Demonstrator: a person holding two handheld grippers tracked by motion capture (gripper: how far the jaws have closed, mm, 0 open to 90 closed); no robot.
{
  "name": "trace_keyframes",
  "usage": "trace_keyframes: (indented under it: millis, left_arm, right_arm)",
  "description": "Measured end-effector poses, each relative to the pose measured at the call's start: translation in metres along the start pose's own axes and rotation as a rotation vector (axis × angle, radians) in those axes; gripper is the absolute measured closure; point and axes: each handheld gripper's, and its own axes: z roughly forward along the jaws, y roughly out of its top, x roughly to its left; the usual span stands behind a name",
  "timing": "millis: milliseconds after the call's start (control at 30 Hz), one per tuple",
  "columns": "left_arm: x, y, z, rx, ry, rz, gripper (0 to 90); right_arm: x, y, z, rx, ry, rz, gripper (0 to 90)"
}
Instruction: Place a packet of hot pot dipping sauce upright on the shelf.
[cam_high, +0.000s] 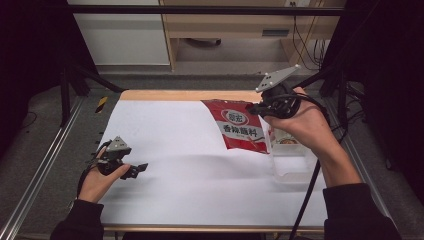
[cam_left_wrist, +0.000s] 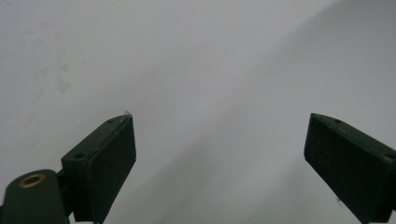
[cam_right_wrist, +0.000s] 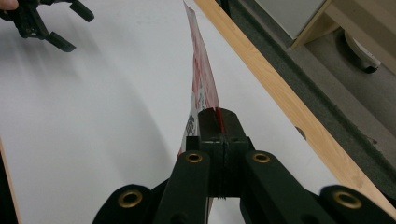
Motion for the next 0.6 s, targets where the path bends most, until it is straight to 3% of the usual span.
trace_keyframes:
  millis: [267, 600]
  left_arm:
    - [0.001, -0.001, -0.001, 0.0, 0.003, -0.003, 9.3]
    - [0.002, -0.002, -0.001, 0.004, 0.004, -0.007, 9.3]
  right_arm:
    - [-0.009, -0.007, -0.021, -0.017, -0.025, 0.02, 90.0]
    - [-0.026, -0.035, -0.05, -0.005, -0.075, 0.069, 90.0]
